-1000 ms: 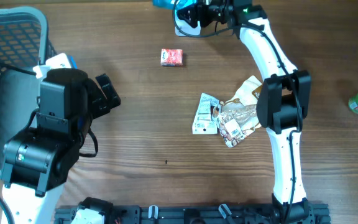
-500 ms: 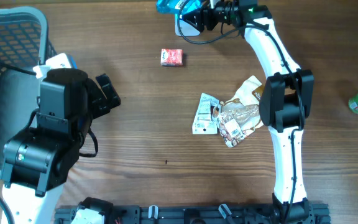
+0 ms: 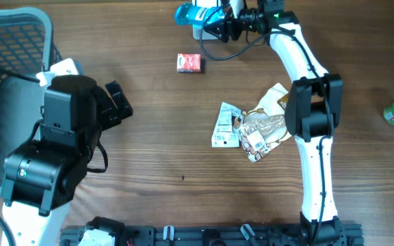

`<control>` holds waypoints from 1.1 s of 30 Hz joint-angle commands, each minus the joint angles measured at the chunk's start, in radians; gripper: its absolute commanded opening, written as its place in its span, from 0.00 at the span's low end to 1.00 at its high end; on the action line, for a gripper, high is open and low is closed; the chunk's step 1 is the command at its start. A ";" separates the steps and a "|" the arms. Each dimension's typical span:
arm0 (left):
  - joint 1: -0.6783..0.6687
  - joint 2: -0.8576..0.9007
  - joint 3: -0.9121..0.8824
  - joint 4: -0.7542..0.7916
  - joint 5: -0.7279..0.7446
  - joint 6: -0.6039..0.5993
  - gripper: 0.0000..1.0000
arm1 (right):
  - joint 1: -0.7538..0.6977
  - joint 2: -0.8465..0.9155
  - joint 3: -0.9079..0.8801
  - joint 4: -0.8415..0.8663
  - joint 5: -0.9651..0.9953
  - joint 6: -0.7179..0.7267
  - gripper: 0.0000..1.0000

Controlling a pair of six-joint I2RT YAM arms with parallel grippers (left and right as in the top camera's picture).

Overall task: Scan the item barcode
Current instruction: 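Hold the bottle's label facing the scanner with the right gripper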

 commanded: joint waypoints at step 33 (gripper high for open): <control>0.006 0.001 0.008 0.000 -0.016 0.019 1.00 | -0.012 -0.249 0.012 -0.223 -0.080 0.124 0.67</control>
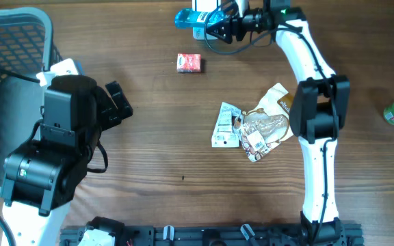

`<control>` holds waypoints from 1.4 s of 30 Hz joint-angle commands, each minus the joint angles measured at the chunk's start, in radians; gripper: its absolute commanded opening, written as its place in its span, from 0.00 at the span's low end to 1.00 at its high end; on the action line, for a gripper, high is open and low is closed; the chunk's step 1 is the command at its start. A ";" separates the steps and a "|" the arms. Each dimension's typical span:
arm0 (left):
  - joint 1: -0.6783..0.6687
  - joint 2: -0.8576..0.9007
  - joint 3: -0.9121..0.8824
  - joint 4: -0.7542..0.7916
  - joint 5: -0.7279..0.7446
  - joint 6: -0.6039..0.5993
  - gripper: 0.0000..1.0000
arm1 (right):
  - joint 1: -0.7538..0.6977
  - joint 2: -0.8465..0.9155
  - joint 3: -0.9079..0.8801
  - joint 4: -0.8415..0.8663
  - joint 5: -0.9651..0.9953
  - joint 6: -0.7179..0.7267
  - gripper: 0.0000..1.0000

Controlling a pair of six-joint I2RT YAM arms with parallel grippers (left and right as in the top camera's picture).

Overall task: Scan the item barcode
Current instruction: 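Hold the bottle's label facing the scanner with the right gripper, then carry the teal bottle to the right table edge and release it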

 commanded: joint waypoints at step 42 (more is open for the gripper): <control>0.006 0.001 0.008 0.002 -0.016 0.019 1.00 | -0.445 -0.377 0.007 -0.822 0.883 0.725 0.69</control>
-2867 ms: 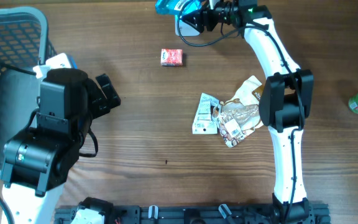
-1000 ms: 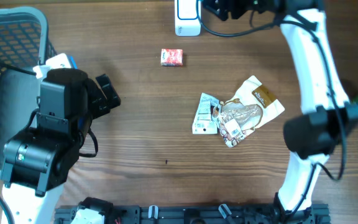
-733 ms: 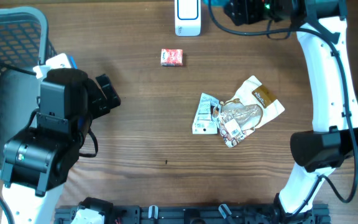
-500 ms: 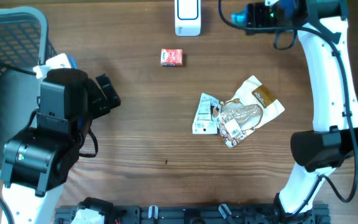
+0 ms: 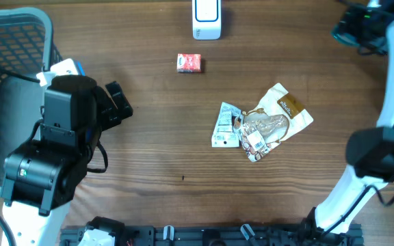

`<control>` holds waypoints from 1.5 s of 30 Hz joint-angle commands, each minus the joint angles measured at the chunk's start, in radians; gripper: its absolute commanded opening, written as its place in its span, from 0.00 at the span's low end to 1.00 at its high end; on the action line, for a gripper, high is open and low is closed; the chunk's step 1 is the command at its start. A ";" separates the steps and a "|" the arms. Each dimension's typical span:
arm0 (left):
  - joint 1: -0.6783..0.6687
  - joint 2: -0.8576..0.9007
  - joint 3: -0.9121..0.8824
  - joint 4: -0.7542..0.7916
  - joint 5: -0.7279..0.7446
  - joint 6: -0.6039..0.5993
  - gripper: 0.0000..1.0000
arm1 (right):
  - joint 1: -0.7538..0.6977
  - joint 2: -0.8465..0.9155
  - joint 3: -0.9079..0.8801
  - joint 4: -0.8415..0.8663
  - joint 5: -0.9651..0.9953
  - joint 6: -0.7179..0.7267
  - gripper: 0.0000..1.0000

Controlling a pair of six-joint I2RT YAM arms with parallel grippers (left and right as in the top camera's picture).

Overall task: Scan the item barcode
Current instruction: 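Carry the teal bottle to the right table edge and release it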

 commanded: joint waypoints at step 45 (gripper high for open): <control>0.006 0.001 0.008 0.002 -0.016 0.019 1.00 | -0.175 0.257 0.008 -0.084 0.134 0.299 1.00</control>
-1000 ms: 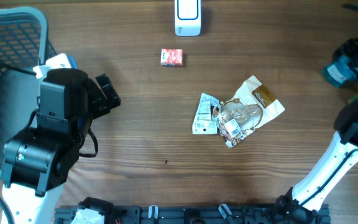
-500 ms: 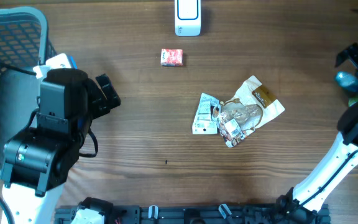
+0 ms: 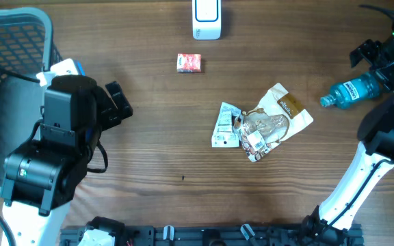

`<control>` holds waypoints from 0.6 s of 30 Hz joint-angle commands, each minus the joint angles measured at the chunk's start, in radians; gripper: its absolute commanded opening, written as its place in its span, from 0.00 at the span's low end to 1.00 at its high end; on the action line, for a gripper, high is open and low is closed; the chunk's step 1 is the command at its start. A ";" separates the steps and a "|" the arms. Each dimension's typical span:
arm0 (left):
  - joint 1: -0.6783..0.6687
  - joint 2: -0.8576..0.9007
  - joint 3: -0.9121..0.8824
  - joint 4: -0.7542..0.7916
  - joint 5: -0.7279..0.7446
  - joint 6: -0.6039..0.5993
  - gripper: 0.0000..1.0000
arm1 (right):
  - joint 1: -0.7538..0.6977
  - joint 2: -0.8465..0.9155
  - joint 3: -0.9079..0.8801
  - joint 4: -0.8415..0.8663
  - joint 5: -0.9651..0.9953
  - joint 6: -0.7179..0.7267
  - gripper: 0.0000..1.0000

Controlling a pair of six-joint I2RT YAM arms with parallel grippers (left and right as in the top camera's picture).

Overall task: Scan the item barcode
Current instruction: 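Carry the teal bottle to the right table edge and release it, then swing the right gripper back over the table toward the Kleenex packet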

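Note:
A blue bottle (image 3: pixel 352 92) lies on its side on the table at the right, cap pointing left. My right gripper (image 3: pixel 365 53) hovers just beyond it, open and apart from it. The white barcode scanner (image 3: pixel 205 19) stands at the far edge, middle. My left gripper (image 3: pixel 118 102) rests open at the left, holding nothing.
A small red box (image 3: pixel 189 62) lies below the scanner. A pile of snack packets (image 3: pixel 262 126) sits mid-table. A dark wire basket (image 3: pixel 12 48) fills the far left corner, with a white-and-blue item (image 3: pixel 65 67) at its edge beside the left arm.
The right gripper was at the far right corner with the blue bottle. Now the bottle lies on the table at the right and the gripper is open beside it.
The right gripper held the blue bottle in front of the scanner at the first two moments. Then it was over at the far right with the bottle. Now the bottle rests on the table, released. The left arm stayed still throughout.

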 commanded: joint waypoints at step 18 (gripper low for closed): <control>0.006 0.001 0.008 0.002 -0.016 0.019 1.00 | 0.530 -0.355 0.017 -0.034 -0.048 0.223 1.00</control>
